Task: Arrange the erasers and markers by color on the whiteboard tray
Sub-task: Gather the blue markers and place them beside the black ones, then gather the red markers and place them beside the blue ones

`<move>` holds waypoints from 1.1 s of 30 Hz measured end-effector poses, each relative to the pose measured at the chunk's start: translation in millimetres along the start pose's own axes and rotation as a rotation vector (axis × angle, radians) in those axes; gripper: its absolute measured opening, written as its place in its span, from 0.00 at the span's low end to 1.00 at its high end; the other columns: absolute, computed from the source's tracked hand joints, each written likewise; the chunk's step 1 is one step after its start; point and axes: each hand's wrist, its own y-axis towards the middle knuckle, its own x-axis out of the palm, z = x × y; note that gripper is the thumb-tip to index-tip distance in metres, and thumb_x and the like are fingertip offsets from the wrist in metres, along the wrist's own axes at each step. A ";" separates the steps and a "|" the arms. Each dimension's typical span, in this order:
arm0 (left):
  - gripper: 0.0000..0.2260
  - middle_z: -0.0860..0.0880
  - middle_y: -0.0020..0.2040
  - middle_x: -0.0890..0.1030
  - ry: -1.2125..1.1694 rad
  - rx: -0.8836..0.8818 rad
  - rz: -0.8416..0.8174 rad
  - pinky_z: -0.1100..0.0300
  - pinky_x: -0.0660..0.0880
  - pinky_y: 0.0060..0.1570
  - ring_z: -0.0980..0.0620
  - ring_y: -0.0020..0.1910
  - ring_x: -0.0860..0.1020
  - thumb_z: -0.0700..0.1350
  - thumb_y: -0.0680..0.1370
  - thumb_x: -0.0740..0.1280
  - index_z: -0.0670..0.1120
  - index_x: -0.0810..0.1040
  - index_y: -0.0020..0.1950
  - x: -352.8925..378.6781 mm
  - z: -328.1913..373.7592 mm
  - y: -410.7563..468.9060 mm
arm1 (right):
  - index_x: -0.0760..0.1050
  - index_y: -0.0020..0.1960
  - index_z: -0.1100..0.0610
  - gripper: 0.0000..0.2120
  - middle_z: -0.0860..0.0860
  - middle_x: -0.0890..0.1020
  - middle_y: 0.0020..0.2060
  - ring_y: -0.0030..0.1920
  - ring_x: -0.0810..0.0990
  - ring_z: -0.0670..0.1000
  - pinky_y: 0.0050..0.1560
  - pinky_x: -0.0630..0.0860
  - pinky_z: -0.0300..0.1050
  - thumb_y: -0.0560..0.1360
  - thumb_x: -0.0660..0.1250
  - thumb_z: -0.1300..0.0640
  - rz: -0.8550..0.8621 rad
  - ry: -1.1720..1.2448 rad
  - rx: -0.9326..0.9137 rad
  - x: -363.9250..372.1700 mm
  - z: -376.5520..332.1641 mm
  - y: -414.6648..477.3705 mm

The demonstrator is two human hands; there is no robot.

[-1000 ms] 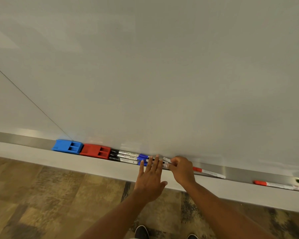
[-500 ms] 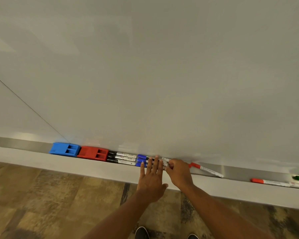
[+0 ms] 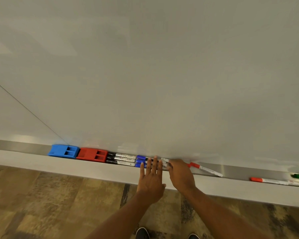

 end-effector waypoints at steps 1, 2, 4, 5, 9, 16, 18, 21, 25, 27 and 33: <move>0.44 0.45 0.83 0.27 0.003 0.001 -0.003 0.35 0.32 0.80 0.40 0.82 0.28 0.64 0.84 0.57 0.48 0.27 0.82 -0.3 -0.3 0.0 | 0.77 0.69 0.52 0.15 0.52 0.82 0.62 0.62 0.80 0.53 0.67 0.75 0.47 0.84 0.60 0.54 -0.013 -0.078 -0.032 0.6 4.7 -0.3; 0.44 0.45 0.83 0.27 0.007 0.003 -0.007 0.35 0.32 0.80 0.40 0.82 0.29 0.63 0.84 0.57 0.49 0.26 0.81 -0.7 -1.0 0.0 | 0.75 0.72 0.52 0.17 0.53 0.81 0.64 0.64 0.78 0.54 0.68 0.74 0.48 0.83 0.61 0.56 -0.031 -0.157 -0.059 0.8 9.2 -0.5; 0.44 0.45 0.83 0.27 0.009 0.008 -0.011 0.35 0.32 0.80 0.40 0.82 0.29 0.63 0.84 0.58 0.49 0.25 0.79 -1.2 -2.4 -0.3 | 0.72 0.74 0.52 0.21 0.54 0.79 0.65 0.65 0.77 0.55 0.68 0.73 0.49 0.81 0.62 0.58 -0.050 -0.258 -0.079 0.4 17.4 -0.5; 0.44 0.45 0.83 0.27 0.006 0.010 -0.011 0.35 0.33 0.80 0.40 0.82 0.30 0.62 0.85 0.58 0.49 0.25 0.79 -1.4 -3.1 -0.4 | 0.72 0.73 0.52 0.21 0.54 0.79 0.64 0.64 0.77 0.56 0.67 0.74 0.50 0.80 0.62 0.59 -0.049 -0.296 -0.082 0.0 20.8 -0.6; 0.44 0.44 0.83 0.27 0.003 0.017 0.000 0.35 0.32 0.79 0.40 0.83 0.30 0.62 0.84 0.58 0.48 0.26 0.79 -1.0 -4.2 -1.2 | 0.75 0.69 0.53 0.18 0.54 0.81 0.59 0.59 0.80 0.56 0.61 0.76 0.50 0.79 0.62 0.59 -0.019 -0.370 -0.080 -5.9 34.9 -2.9; 0.43 0.44 0.83 0.27 0.016 0.019 -0.013 0.34 0.34 0.81 0.40 0.83 0.30 0.61 0.84 0.59 0.47 0.30 0.83 -1.5 -3.7 -0.7 | 0.79 0.65 0.54 0.15 0.55 0.84 0.54 0.56 0.83 0.58 0.61 0.78 0.55 0.79 0.66 0.57 0.007 -0.434 -0.023 -19.5 56.1 -11.6; 0.43 0.44 0.83 0.28 0.023 0.025 -0.005 0.34 0.35 0.81 0.40 0.83 0.31 0.60 0.85 0.59 0.47 0.31 0.83 -2.5 -4.3 -1.6 | 0.77 0.66 0.54 0.15 0.54 0.84 0.55 0.58 0.82 0.57 0.62 0.78 0.54 0.81 0.63 0.56 -0.003 -0.442 -0.030 -20.5 57.8 -12.6; 0.43 0.43 0.83 0.28 0.033 0.034 0.007 0.35 0.32 0.79 0.40 0.83 0.30 0.59 0.85 0.59 0.46 0.29 0.82 -3.0 -6.3 -3.1 | 0.77 0.66 0.54 0.14 0.54 0.83 0.55 0.57 0.81 0.56 0.63 0.77 0.53 0.83 0.60 0.55 -0.012 -0.415 -0.040 -22.5 55.4 -13.3; 0.44 0.43 0.83 0.28 0.039 0.040 0.034 0.35 0.31 0.78 0.39 0.83 0.30 0.59 0.85 0.59 0.46 0.26 0.79 -0.4 -10.5 -3.8 | 0.76 0.67 0.54 0.15 0.53 0.82 0.55 0.54 0.82 0.55 0.56 0.79 0.50 0.82 0.60 0.57 0.012 -0.342 -0.009 -29.0 50.5 -16.4; 0.44 0.43 0.83 0.27 0.036 0.044 0.042 0.35 0.31 0.79 0.39 0.83 0.30 0.60 0.85 0.59 0.46 0.26 0.80 2.1 -13.6 -3.8 | 0.77 0.66 0.55 0.14 0.54 0.82 0.54 0.52 0.82 0.55 0.53 0.80 0.50 0.82 0.61 0.59 0.028 -0.314 -0.002 -32.0 51.6 -18.9; 0.43 0.44 0.82 0.25 -0.033 0.094 0.090 0.40 0.30 0.80 0.41 0.81 0.27 0.60 0.85 0.57 0.48 0.25 0.80 4.6 -11.7 -8.2 | 0.81 0.45 0.57 0.06 0.53 0.81 0.40 0.38 0.80 0.56 0.41 0.79 0.50 0.72 0.71 0.67 0.137 -0.291 -0.001 -40.6 64.7 -23.8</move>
